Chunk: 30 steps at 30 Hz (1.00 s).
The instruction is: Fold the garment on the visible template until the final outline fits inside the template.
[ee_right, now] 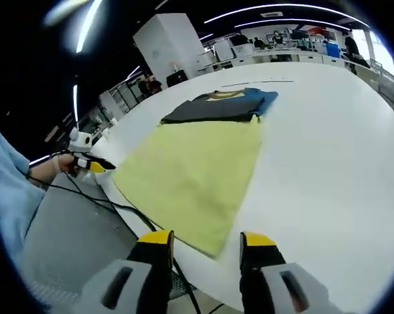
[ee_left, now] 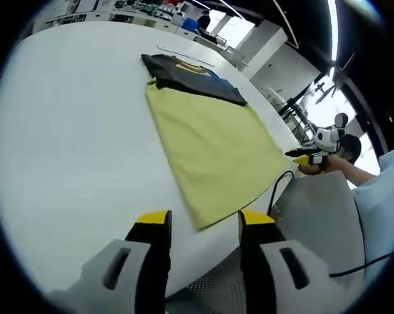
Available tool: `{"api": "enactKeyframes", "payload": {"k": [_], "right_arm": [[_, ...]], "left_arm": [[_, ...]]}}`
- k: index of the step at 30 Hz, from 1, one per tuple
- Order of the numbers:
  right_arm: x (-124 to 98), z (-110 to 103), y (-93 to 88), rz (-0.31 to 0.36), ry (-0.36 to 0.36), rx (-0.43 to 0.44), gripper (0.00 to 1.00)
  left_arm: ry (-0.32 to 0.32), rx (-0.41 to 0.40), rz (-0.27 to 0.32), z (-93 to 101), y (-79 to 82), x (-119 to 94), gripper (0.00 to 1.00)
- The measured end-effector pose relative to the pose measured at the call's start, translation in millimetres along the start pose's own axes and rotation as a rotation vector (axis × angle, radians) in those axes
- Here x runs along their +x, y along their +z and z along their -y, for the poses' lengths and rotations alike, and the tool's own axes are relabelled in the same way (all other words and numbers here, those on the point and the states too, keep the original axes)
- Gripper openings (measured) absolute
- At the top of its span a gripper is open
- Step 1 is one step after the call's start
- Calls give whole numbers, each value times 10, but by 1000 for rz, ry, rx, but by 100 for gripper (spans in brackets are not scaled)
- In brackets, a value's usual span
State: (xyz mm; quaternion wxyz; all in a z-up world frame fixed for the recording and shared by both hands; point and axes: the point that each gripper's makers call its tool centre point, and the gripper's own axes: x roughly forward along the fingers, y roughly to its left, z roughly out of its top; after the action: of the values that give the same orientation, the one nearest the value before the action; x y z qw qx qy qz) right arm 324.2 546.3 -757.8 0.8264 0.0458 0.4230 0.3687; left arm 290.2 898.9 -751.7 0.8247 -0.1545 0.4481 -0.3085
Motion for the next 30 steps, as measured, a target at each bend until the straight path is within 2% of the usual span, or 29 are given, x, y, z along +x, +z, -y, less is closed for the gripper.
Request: {"api": "enactKeyframes", "payload": {"k": [6,12,15,17,23,27,30], "right_arm": [[20,-32,-59,-5,12,33,26],[49,-63,-68,-1,23,48,20],[90,-19,-66,21,26,90,10],[100,-4,-49,36,29,131,8],[117,31,-52,29,5,157,0],[104,-11,-37,7,-15,137,0],[42,-53,55,22,-7,120,0]], "left_arm": [[-1,-11,-17,5,-13,32,28],[-8,-48,0,-2,-10,75,20],[-14,-69,-3,-5,-34,86,14],[-3,-66,0,-29,-33,82,10],[8,-110,8,-114,-43,84,2],[26,-114,1,-96,-47,81,1],[21,-97,8,-58,-4,42,0]]}}
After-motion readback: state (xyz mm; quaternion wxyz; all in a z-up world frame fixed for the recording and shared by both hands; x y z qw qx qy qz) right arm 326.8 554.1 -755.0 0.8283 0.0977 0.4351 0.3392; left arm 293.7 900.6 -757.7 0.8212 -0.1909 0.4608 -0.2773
